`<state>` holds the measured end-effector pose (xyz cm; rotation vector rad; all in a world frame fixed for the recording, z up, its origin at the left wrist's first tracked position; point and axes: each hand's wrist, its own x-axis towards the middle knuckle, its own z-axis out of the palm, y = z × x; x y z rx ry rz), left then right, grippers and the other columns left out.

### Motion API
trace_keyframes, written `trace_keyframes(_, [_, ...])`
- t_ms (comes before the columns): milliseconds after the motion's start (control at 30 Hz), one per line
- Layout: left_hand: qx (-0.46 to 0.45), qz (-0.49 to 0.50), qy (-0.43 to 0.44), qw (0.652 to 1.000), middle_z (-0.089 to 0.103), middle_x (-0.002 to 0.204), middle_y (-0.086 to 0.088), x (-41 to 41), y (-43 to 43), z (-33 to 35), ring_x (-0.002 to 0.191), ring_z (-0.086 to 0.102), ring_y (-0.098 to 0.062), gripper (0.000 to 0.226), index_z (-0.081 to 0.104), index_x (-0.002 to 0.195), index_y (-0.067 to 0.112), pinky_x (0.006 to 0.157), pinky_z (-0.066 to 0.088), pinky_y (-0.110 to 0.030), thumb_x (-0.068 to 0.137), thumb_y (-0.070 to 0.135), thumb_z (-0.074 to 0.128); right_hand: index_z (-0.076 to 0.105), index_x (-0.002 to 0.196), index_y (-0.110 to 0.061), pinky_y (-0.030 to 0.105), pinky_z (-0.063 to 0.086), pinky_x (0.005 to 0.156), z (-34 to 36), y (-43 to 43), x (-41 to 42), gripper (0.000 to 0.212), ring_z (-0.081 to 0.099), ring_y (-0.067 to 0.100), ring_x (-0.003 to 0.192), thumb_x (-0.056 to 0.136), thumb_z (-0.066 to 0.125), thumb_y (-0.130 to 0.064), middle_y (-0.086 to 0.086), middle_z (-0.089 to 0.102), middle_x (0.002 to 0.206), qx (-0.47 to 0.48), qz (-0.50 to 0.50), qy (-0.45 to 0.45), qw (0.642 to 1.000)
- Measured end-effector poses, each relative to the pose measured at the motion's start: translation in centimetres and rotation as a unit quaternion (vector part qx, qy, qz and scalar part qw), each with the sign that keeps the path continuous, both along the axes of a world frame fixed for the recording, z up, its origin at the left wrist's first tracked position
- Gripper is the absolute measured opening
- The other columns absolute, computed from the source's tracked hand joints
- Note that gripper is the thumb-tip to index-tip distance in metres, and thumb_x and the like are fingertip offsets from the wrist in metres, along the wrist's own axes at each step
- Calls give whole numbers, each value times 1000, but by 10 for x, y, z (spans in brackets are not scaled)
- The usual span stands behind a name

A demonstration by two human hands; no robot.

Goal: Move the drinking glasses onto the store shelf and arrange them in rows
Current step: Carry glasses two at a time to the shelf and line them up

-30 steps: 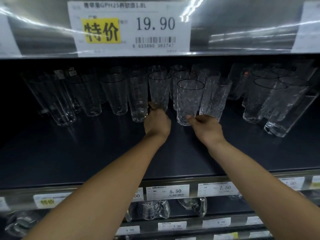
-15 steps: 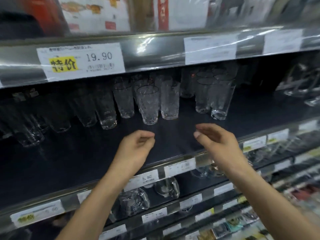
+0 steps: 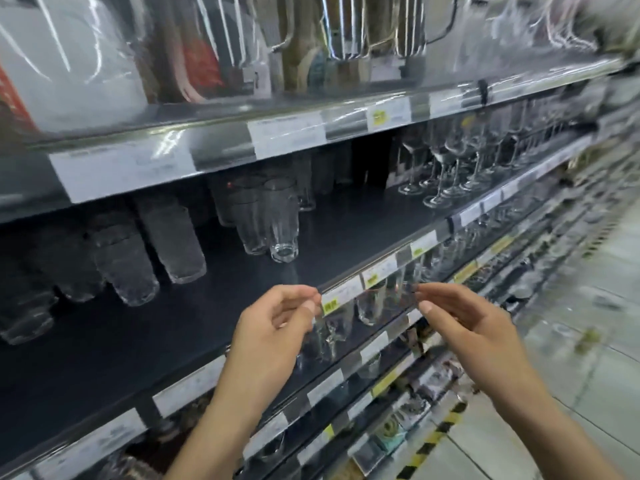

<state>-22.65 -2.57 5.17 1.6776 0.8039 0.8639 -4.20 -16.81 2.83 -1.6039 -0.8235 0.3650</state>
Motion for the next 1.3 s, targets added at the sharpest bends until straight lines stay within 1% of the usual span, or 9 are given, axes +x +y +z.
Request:
trace_keyframes(367, [-5,60,0,998,75,99,9,192,-20,-5,98,69,-8,16,68,101,25,93,53,-32,93,13,63,71,103,-35,18,49,85,6,-16,191,15,65,-7,96,90,68,-27,-24,72,100,-16,63,0,998])
trace_keyframes(433, [-10,81,-7,997,73,103,9,224,-16,-4,101,67,-8,17,65,106,26,87,51,-24,94,15,64,70,104,-36,18,49,86,6,-5,223,15,65,-7,96,91,68,-29,-24,71,100,-30,85,-3,996])
trace_keyframes(533, [-12,117,-3,993,69,108,11,264,-3,-2,100,64,-3,21,61,114,26,67,46,-8,94,21,63,69,107,-34,19,49,88,6,22,263,17,64,-6,98,90,68,-32,-21,71,103,-43,106,-4,993])
trace_keyframes(600, [-15,142,14,990,67,111,10,287,12,-4,97,62,2,26,58,120,24,60,43,-4,94,24,63,68,111,-31,21,49,90,8,47,284,21,64,-3,102,90,69,-31,-19,70,106,-42,119,1,992])
trace_keyframes(733, [-12,172,48,984,64,118,6,325,56,-9,95,58,3,35,55,126,22,68,41,-10,93,28,64,66,114,-26,16,45,84,15,112,312,25,62,0,103,89,69,-29,-14,68,108,-29,142,19,989])
trace_keyframes(900, [-33,192,117,974,60,130,-3,366,126,-15,110,58,-17,54,50,135,15,87,44,-25,90,38,68,62,121,-24,31,47,97,6,212,338,39,62,15,107,86,71,-37,-6,66,111,-68,144,19,987])
trace_keyframes(1033, [-21,215,127,968,57,136,-8,391,180,-31,122,55,-23,52,51,136,8,88,38,-19,93,33,66,58,122,-18,30,48,93,-12,283,355,43,63,23,106,84,74,-32,-1,64,105,-75,130,54,987])
trace_keyframes(1167, [13,245,107,963,50,144,-7,408,230,-53,128,51,-24,65,41,145,8,97,38,-19,92,37,66,58,125,-14,38,47,102,-32,343,370,52,62,25,112,80,74,-35,5,68,118,-77,129,24,988])
trace_keyframes(1300, [61,276,80,956,57,134,-1,422,277,-64,120,56,-19,59,48,141,12,98,45,-23,90,36,68,59,122,-11,25,48,84,-39,389,375,43,64,19,101,86,70,-31,2,69,113,-48,138,2,989])
